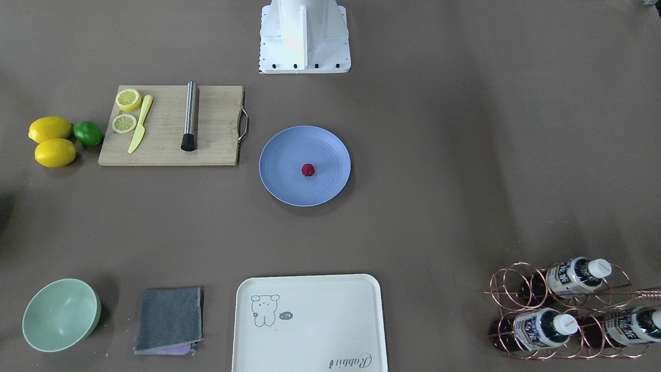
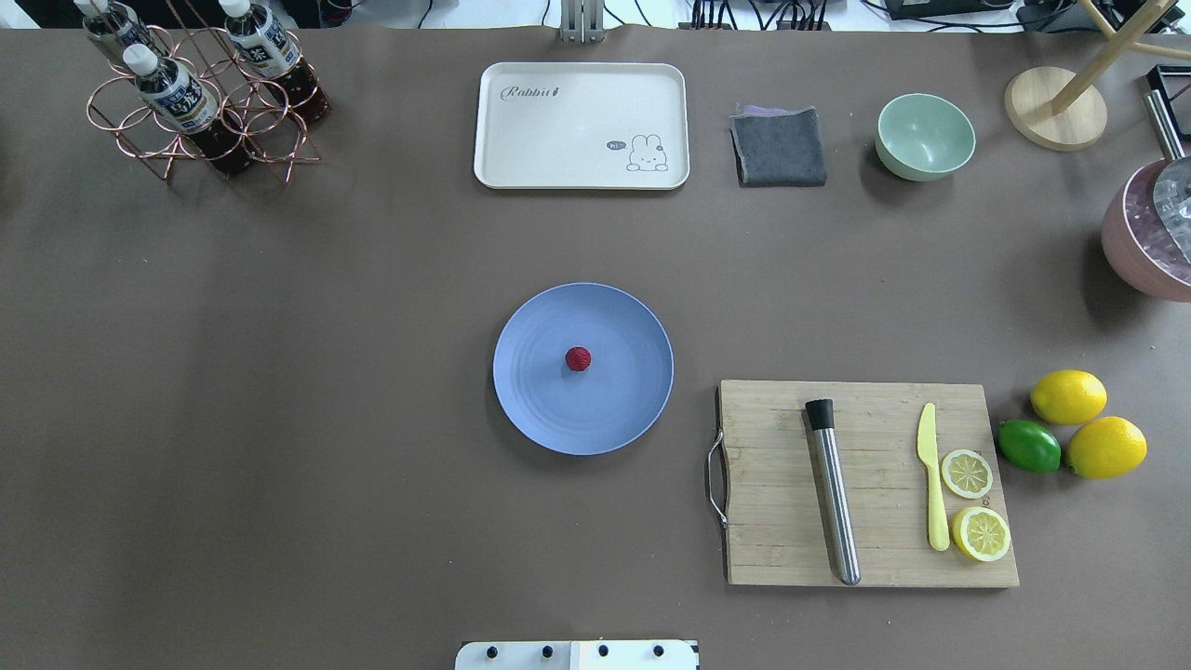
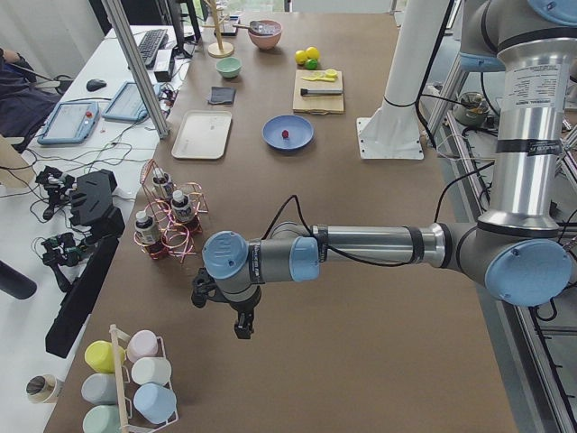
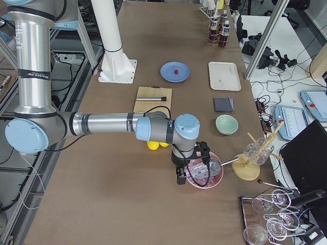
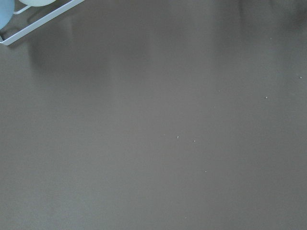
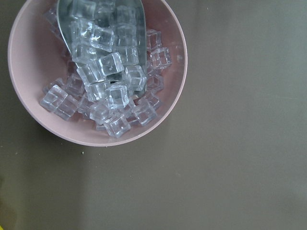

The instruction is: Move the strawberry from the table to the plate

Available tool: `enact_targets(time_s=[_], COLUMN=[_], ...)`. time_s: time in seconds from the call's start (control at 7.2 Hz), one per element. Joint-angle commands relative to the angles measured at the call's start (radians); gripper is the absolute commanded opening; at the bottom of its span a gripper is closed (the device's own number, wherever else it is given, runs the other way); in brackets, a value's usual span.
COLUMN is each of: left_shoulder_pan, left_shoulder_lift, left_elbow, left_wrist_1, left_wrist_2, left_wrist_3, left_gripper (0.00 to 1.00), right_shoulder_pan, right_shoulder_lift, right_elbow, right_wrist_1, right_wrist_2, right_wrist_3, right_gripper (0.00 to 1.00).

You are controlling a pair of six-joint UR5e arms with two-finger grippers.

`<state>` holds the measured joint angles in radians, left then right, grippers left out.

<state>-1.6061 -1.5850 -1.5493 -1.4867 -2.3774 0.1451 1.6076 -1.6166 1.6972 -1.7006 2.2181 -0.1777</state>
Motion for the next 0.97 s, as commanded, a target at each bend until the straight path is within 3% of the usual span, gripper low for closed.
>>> enact_targets(time_s=[0.0,0.83], left_shoulder_pan=[0.0,-0.006], left_shoulder_lift=[0.0,0.023], left_elbow=[0.02,0.018], left_wrist_1=[0.0,-0.001], left_wrist_2=[0.001,0.001], left_wrist_3=[-0.001,-0.001], left_gripper=[0.98,0.98], right_shoulder_pan=[-0.002,-0.005], right_shoulder_lift=[-0.003,-0.031], right_elbow=[-0.002,0.009], right_wrist_1=[-0.002,0.001], right_wrist_2=[0.005,0.018], right_wrist_3=[-0.003,-0.005], right_gripper=[1.0,1.0])
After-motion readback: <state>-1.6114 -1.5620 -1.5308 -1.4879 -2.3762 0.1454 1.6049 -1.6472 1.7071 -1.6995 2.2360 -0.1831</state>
